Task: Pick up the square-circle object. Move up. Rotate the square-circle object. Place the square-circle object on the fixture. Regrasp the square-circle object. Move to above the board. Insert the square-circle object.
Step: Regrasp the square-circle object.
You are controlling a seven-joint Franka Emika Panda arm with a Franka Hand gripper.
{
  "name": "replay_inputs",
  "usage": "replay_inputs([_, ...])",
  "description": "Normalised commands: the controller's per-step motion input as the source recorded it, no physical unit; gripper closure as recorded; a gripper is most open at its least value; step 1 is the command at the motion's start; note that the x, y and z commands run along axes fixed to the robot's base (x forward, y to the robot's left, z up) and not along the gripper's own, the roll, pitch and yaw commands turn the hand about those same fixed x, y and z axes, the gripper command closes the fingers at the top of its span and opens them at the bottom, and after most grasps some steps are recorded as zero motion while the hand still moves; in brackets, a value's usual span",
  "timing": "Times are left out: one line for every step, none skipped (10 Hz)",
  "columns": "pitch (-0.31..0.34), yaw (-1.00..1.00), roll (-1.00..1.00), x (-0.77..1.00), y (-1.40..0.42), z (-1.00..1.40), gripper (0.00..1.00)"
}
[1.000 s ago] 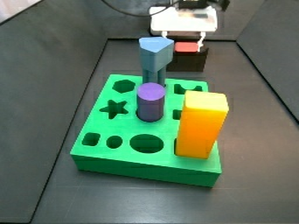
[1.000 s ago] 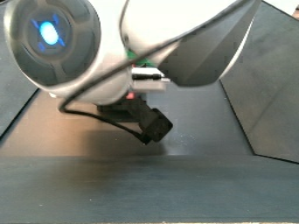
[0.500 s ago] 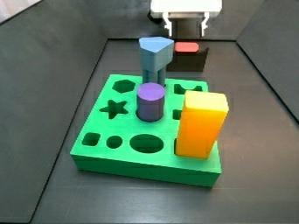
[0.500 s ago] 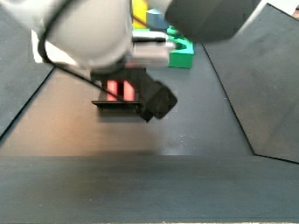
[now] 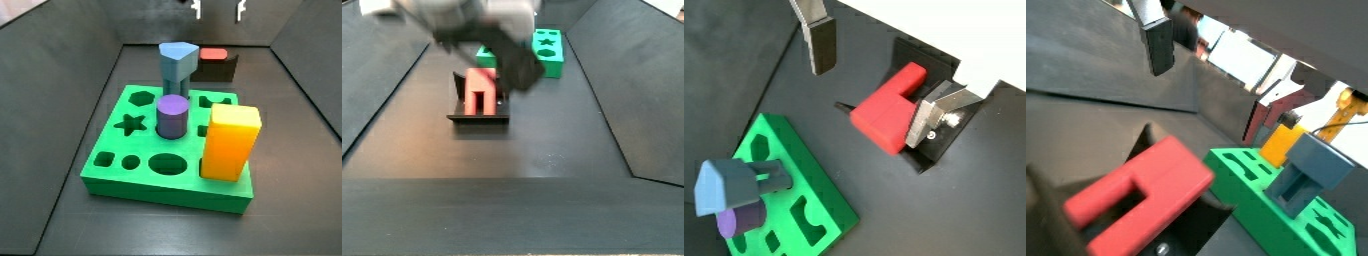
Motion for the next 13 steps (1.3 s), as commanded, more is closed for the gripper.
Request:
replay_inputs([0.057, 0.03, 1.0, -0.13, -1.0, 0.96, 0.0])
replay_inputs([0.051, 0.03, 1.0, -0.11, -0.84, 0.75, 0.0])
replay_inputs([0.05, 0.03, 1.0, -0.08, -0.68, 0.54, 0.0])
replay_inputs([0.048, 0.03, 1.0, -0.06, -0.5, 0.32, 0.0])
replay_inputs([0.046, 0.03, 1.0, -0.04, -0.3, 0.09, 0.0])
replay_inputs([0.043, 0.03, 1.0, -0.02, -0.02, 0.02, 0.0])
replay_inputs([0.043, 0.03, 1.0, -0.03, 0.01, 0.02, 0.0])
replay_inputs([0.038, 0.03, 1.0, -0.02, -0.02, 0.0, 0.0])
replay_inputs([0.033, 0.03, 1.0, -0.03, -0.02, 0.0, 0.0])
replay_inputs([0.027, 0.03, 1.0, -0.03, -0.02, 0.02, 0.0])
replay_inputs([0.024, 0.03, 1.0, -0.03, -0.02, 0.02, 0.0])
replay_inputs([0.018, 0.03, 1.0, -0.03, -0.02, 0.01, 0.0])
replay_inputs([0.013, 0.03, 1.0, -0.02, -0.01, 0.01, 0.0])
